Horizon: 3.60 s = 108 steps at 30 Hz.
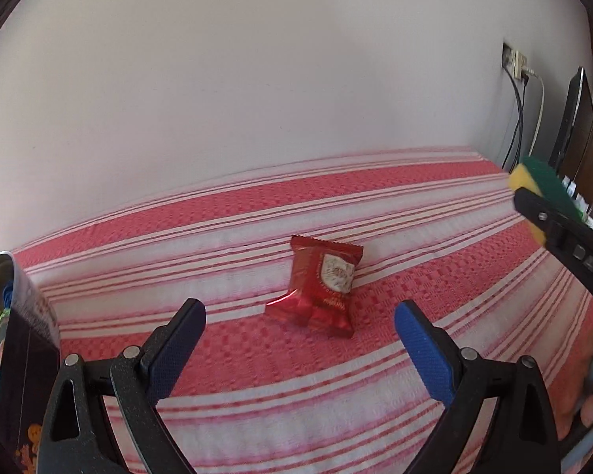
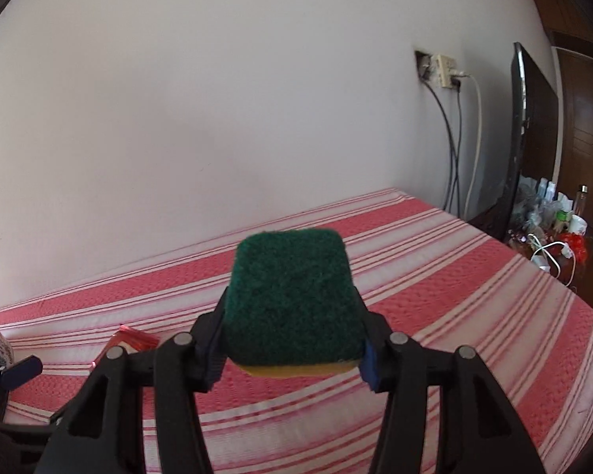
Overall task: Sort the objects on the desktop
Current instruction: 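Grasp the yellow-green sponge with the right tool while the left tool grasps the red candy packet, then carry the red candy packet and yellow-green sponge over the tin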
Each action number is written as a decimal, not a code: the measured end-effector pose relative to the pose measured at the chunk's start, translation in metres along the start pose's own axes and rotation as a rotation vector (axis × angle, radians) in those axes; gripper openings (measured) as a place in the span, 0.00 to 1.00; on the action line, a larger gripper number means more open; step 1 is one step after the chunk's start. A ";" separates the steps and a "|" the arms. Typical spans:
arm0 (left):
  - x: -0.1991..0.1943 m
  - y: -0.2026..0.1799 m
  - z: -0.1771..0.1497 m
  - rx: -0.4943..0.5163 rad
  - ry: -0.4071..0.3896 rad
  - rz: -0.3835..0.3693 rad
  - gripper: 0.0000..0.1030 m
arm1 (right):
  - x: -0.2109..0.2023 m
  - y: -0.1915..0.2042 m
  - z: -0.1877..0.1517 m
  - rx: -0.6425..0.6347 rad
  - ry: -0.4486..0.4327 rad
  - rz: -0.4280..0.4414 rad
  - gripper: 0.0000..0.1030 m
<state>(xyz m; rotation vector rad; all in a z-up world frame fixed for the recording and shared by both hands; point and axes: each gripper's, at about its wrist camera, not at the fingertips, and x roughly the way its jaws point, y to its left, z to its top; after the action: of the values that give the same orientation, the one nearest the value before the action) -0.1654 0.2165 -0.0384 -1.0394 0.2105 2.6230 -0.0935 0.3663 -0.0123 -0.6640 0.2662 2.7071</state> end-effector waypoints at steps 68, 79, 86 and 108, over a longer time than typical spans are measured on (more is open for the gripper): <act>-0.099 0.058 -0.071 -0.159 -0.217 0.072 0.42 | -0.110 0.094 -0.071 -0.162 -0.137 0.198 0.52; -0.140 0.142 -0.091 -0.252 -0.233 0.216 0.42 | -0.128 0.186 -0.081 -0.236 -0.107 0.411 0.52; -0.165 0.188 -0.095 -0.306 -0.263 0.298 0.42 | -0.131 0.238 -0.081 -0.259 -0.088 0.514 0.52; -0.186 0.283 -0.109 -0.467 -0.260 0.430 0.42 | -0.116 0.356 -0.074 -0.320 -0.005 0.629 0.52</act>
<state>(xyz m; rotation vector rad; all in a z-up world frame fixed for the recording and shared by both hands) -0.0636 -0.1201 0.0165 -0.8357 -0.2849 3.2651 -0.0970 -0.0150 0.0137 -0.7599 0.0354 3.3998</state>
